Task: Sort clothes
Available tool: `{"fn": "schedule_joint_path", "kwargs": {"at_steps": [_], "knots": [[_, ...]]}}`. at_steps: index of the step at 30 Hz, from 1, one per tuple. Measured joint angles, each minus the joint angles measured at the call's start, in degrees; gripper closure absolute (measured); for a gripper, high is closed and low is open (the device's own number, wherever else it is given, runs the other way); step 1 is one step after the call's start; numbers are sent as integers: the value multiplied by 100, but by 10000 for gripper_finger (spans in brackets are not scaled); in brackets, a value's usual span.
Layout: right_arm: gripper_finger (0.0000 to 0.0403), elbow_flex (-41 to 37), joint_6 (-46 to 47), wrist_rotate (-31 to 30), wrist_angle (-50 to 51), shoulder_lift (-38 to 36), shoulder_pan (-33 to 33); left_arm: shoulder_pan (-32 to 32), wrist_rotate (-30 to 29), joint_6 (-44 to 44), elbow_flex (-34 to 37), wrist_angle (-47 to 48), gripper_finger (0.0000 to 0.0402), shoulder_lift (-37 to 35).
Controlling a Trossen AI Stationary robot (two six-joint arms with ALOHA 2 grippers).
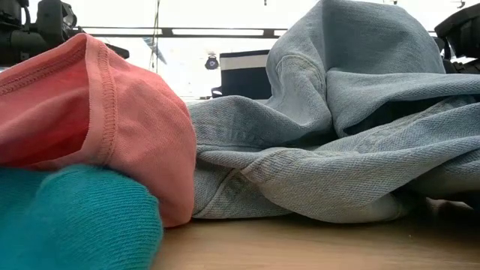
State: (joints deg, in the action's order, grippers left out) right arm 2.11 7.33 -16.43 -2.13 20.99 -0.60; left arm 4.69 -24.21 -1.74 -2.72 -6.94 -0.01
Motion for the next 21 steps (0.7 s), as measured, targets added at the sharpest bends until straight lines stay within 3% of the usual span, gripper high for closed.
{"fn": "schedule_joint_path", "kwargs": {"at_steps": [10,15,21], "knots": [[392,0,-62,32,70,0,1,0,0,0,0,0,396,0],[399,0,-312,860,370,-1,4,1,0,0,0,0,396,0],[392,0,-109,868,411,-2,0,0,-2,0,0,0,396,0]]}}
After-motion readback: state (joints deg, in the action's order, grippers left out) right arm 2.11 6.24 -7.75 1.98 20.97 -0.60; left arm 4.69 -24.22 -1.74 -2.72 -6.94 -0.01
